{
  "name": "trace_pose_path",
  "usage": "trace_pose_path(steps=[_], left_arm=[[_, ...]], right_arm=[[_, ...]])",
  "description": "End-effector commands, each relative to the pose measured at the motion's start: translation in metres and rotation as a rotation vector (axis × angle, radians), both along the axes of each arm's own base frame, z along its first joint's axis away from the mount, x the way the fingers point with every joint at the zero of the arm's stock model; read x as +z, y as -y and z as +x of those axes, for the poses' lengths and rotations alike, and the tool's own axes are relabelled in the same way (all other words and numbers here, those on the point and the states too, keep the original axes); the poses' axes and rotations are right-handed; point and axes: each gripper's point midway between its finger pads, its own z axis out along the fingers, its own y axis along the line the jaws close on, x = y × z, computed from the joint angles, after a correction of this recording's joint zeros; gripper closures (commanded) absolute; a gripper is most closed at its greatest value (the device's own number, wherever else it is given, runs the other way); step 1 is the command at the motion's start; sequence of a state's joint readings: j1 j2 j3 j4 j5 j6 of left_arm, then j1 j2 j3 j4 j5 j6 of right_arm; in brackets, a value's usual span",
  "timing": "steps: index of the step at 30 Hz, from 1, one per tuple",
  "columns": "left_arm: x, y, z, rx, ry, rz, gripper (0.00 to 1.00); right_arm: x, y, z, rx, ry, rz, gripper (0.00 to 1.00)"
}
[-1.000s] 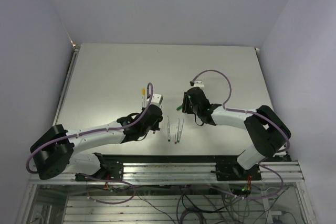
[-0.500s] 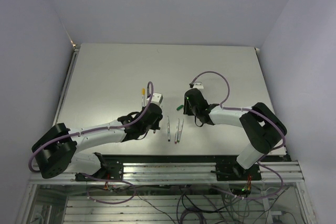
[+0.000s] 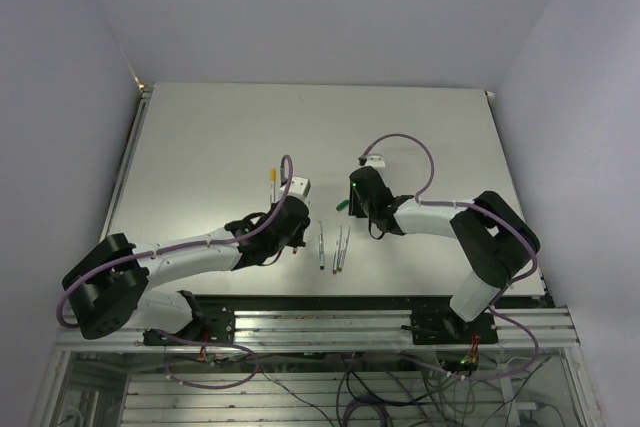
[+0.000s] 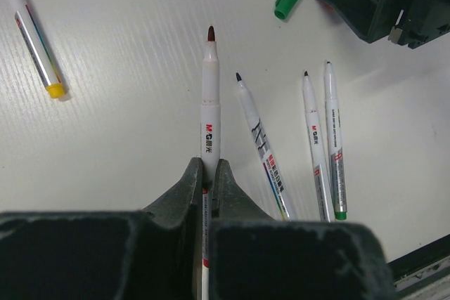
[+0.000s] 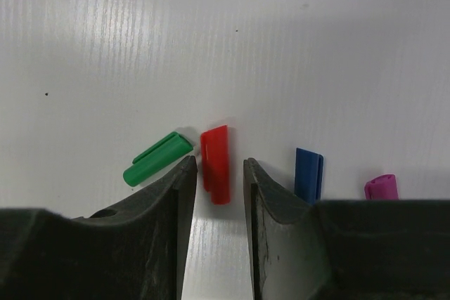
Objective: Insert the pens into the pen caps
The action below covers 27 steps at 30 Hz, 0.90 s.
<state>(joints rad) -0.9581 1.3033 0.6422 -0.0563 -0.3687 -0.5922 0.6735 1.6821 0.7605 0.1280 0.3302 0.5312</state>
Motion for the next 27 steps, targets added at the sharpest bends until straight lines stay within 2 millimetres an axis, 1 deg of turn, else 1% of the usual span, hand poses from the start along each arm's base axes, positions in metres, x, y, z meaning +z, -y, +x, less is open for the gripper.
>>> trace_pose_path(steps=[1, 9, 15, 17, 18, 21, 23, 27], left_arm=[[0.005, 0.007, 0.004, -0.012, 0.01, -0.031, 0.93], [0.004, 0.007, 0.005, -0.014, 0.008, -0.029, 0.93], [0.002, 0.006, 0.005, -0.01, 0.005, -0.026, 0.93], [0.002, 0.006, 0.005, -0.008, 0.005, -0.029, 0.93], [0.002, 0.005, 0.005, -0.009, 0.005, -0.029, 0.93], [0.002, 0.005, 0.005, -0.006, 0.006, -0.029, 0.93], [0.003, 0.005, 0.005, -0.005, 0.007, -0.027, 0.93], [0.003, 0.005, 0.006, -0.005, 0.008, -0.028, 0.93]], right_arm=[[-0.01, 0.006, -0.001, -0.006, -0.026, -0.048, 0.67], [-0.016, 0.006, -0.002, 0.001, -0.038, -0.067, 0.68], [-0.029, 0.012, -0.004, -0.021, -0.079, -0.114, 0.69], [-0.034, 0.015, -0.006, -0.026, -0.095, -0.128, 0.72], [-0.036, 0.016, -0.007, -0.028, -0.101, -0.137, 0.75], [-0.041, 0.022, -0.012, -0.04, -0.124, -0.163, 0.89], [-0.043, 0.025, -0.015, -0.045, -0.135, -0.176, 0.95], [-0.045, 0.028, -0.021, -0.048, -0.148, -0.174, 0.96]])
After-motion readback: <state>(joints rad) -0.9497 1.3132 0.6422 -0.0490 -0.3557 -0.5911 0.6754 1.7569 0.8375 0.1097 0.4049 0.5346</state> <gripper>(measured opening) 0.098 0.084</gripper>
